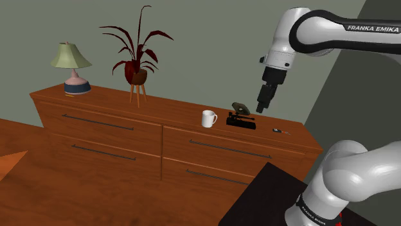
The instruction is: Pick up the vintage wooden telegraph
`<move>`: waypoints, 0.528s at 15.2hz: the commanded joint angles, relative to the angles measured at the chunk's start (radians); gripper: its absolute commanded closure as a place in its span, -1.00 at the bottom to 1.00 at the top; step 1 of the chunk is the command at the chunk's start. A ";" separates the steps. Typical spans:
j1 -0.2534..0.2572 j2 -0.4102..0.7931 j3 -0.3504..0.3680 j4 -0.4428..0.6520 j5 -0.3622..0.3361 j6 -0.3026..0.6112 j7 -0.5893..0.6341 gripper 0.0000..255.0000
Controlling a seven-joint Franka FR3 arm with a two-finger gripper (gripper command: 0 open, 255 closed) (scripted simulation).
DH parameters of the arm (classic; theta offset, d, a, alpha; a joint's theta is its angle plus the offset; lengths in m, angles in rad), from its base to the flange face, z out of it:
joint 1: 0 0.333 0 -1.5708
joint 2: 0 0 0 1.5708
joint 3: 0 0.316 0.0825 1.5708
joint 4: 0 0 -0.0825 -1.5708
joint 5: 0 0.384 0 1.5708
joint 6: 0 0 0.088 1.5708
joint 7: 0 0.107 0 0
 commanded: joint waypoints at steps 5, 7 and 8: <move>-0.022 0.046 -0.074 -0.039 -0.059 0.087 -0.110 -1.00; -0.031 0.079 -0.111 -0.051 -0.086 0.133 -0.163 -1.00; -0.036 0.097 -0.130 -0.054 -0.098 0.156 -0.190 -1.00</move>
